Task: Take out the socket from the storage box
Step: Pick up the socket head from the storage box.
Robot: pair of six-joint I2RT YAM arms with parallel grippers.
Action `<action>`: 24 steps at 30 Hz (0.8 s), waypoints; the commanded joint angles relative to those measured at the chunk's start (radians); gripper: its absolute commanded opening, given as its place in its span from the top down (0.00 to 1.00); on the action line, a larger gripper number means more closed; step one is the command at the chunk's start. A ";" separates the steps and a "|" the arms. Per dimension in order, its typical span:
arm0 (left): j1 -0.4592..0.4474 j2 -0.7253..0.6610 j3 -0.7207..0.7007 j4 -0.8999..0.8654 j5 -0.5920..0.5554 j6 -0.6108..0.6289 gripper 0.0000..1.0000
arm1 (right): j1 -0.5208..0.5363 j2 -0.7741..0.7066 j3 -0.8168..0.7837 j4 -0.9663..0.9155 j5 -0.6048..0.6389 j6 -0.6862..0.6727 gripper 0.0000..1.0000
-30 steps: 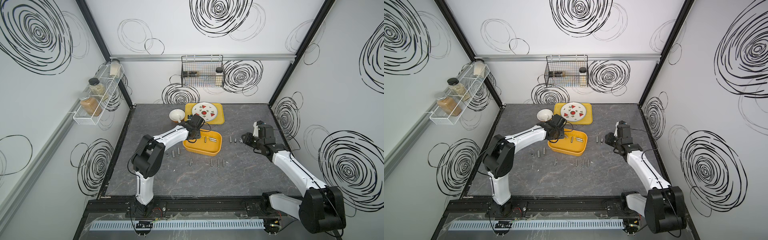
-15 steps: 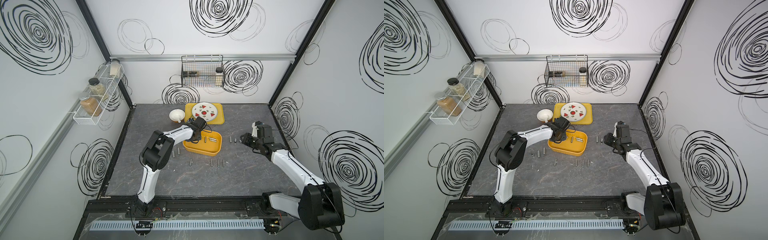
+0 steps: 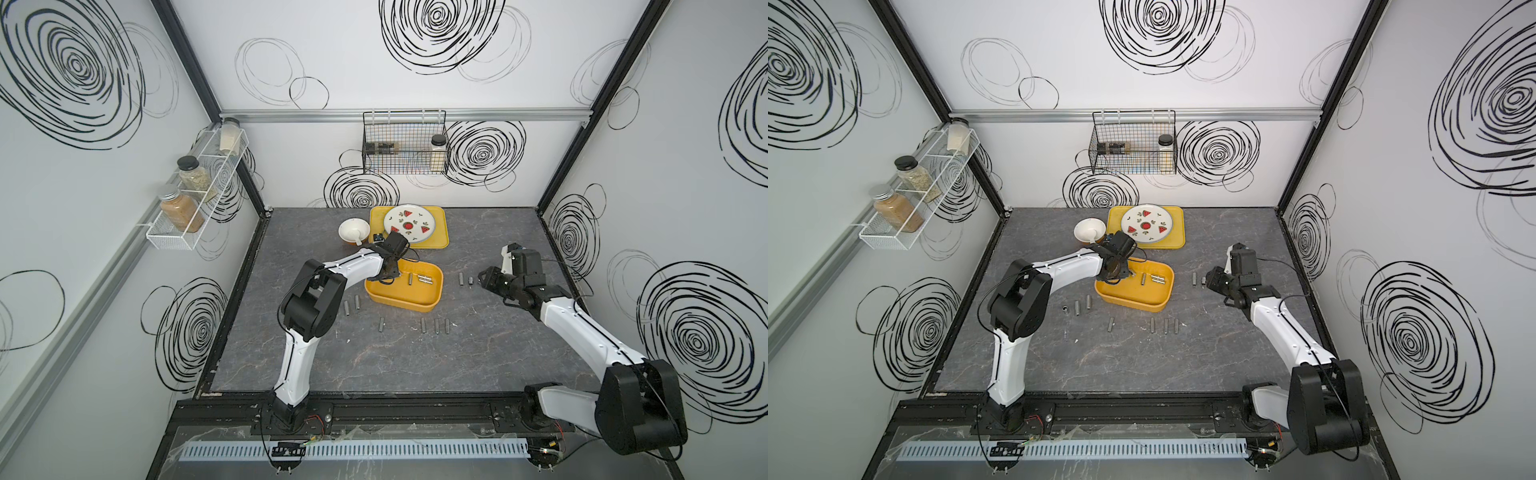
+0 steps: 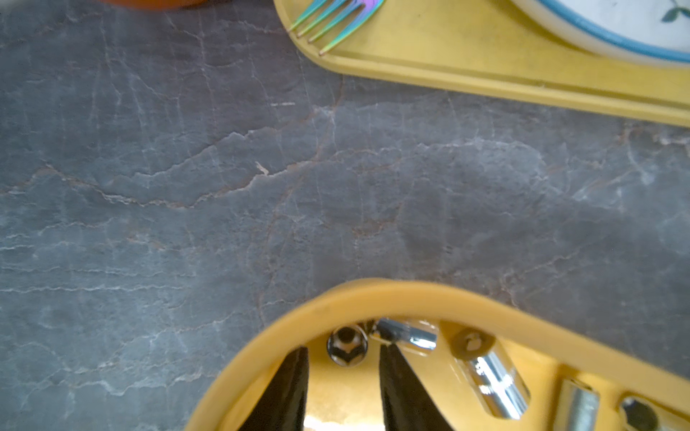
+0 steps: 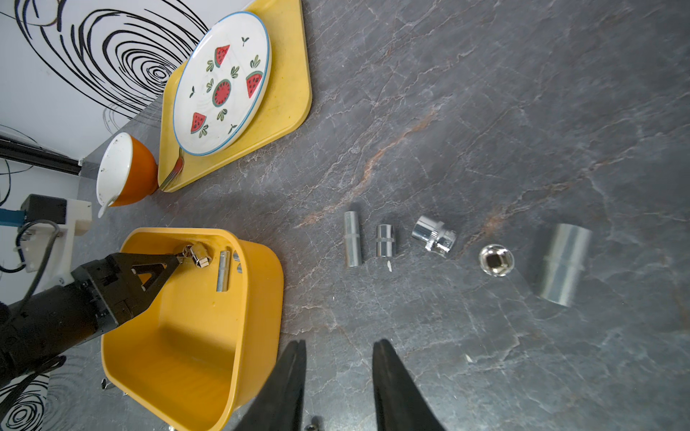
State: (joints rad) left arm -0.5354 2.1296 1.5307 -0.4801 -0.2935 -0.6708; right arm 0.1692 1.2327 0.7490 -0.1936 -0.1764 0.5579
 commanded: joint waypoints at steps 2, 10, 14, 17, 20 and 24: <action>0.019 0.041 0.025 0.031 -0.022 0.004 0.61 | 0.009 0.012 -0.005 0.013 0.009 0.008 0.65; 0.026 0.062 0.036 0.051 -0.033 0.010 0.65 | 0.010 0.036 -0.005 0.023 -0.014 0.010 0.66; 0.026 0.063 0.031 0.069 -0.046 0.008 0.66 | 0.012 0.040 -0.006 0.023 -0.016 0.011 0.66; 0.025 0.054 0.016 0.099 -0.062 0.004 0.64 | 0.011 0.039 -0.004 0.023 -0.015 0.011 0.66; 0.026 0.047 0.006 0.135 -0.066 0.002 0.63 | 0.012 0.038 -0.004 0.023 -0.015 0.010 0.66; 0.026 0.052 0.011 0.155 -0.080 -0.003 0.63 | 0.012 0.037 -0.004 0.022 -0.016 0.010 0.66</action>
State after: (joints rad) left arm -0.5186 2.1723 1.5467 -0.3759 -0.3397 -0.6670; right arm 0.1745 1.2694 0.7490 -0.1806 -0.1844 0.5591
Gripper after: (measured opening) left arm 0.367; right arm 0.344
